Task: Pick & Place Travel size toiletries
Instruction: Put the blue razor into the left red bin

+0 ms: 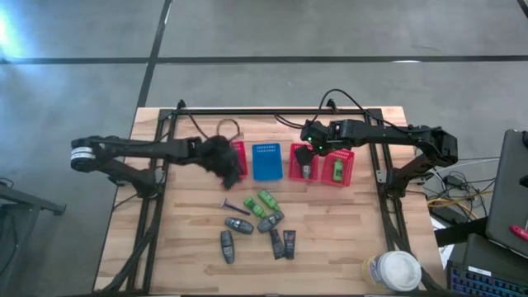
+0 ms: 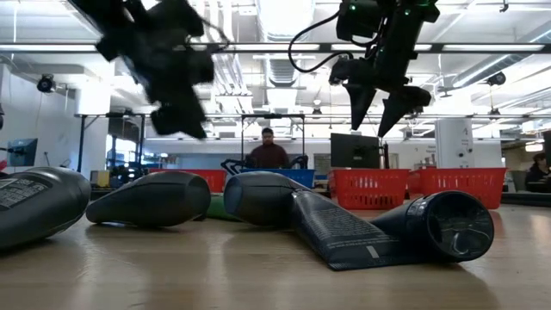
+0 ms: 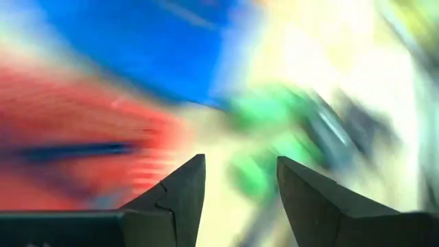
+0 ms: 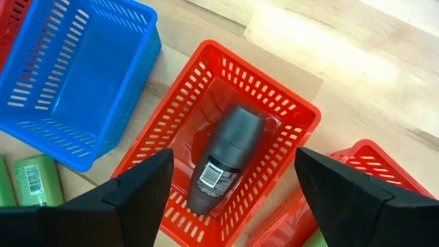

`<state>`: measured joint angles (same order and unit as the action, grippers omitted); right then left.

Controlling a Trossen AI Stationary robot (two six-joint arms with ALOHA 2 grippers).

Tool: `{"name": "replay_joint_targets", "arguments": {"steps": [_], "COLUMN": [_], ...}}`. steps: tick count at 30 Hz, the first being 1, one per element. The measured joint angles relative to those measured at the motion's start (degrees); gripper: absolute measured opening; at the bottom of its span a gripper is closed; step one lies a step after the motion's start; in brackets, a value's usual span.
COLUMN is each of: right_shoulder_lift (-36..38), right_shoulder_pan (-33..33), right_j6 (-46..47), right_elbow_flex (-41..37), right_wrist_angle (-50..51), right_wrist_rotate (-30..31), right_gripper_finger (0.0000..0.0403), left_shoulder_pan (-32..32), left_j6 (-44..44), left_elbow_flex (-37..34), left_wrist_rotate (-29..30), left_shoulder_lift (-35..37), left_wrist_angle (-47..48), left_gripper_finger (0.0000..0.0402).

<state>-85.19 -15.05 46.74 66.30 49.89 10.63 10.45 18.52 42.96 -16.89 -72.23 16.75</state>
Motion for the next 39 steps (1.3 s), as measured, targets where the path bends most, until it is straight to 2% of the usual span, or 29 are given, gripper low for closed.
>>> {"name": "replay_joint_targets", "arguments": {"steps": [2, 5, 10, 19, 26, 30, 36, 39], "right_shoulder_lift": [0.00, 0.00, 0.00, 0.00, 0.00, 0.00, 0.00, 0.00], "right_shoulder_pan": [0.00, 0.04, 0.04, 0.02, 0.04, 0.04, 0.04, 0.04], "right_j6": [-0.09, -0.15, -0.26, -0.31, -0.45, -0.44, -0.42, -0.42], "right_elbow_flex": [0.00, 0.00, 0.00, 0.00, -0.03, -0.09, -0.19, -0.31], "right_wrist_angle": [0.59, 1.55, 3.71, 4.37, 4.39, 4.67, 4.80, 4.97], "right_wrist_rotate": [0.00, 0.00, -0.05, -0.07, -0.09, -0.10, -0.07, -0.07], "right_gripper_finger": [0.0310, 0.0320, 0.0332, 0.0334, 0.0314, 0.0303, 0.0291, 0.0285], "left_shoulder_pan": [-3.96, -9.73, -16.85, -17.93, -17.93, -17.93, -17.96, -18.00], "left_j6": [-11.46, -24.08, -33.60, -32.34, -29.01, -26.93, -26.84, -24.86], "left_elbow_flex": [0.25, 0.09, -0.23, 0.16, 1.29, 1.34, 1.16, 1.62], "left_wrist_rotate": [-2.15, 0.57, 5.04, 10.54, 10.89, 11.66, 12.44, 12.61], "left_shoulder_lift": [0.40, 0.17, -2.54, -13.17, -19.11, -19.73, -19.23, -18.96], "left_wrist_angle": [2.68, 6.50, 5.96, 1.71, 1.38, 1.25, 1.39, 2.81], "left_gripper_finger": [0.0181, 0.0177, 0.0177, 0.0177, 0.0167, 0.0126, 0.0029, 0.0020]}}
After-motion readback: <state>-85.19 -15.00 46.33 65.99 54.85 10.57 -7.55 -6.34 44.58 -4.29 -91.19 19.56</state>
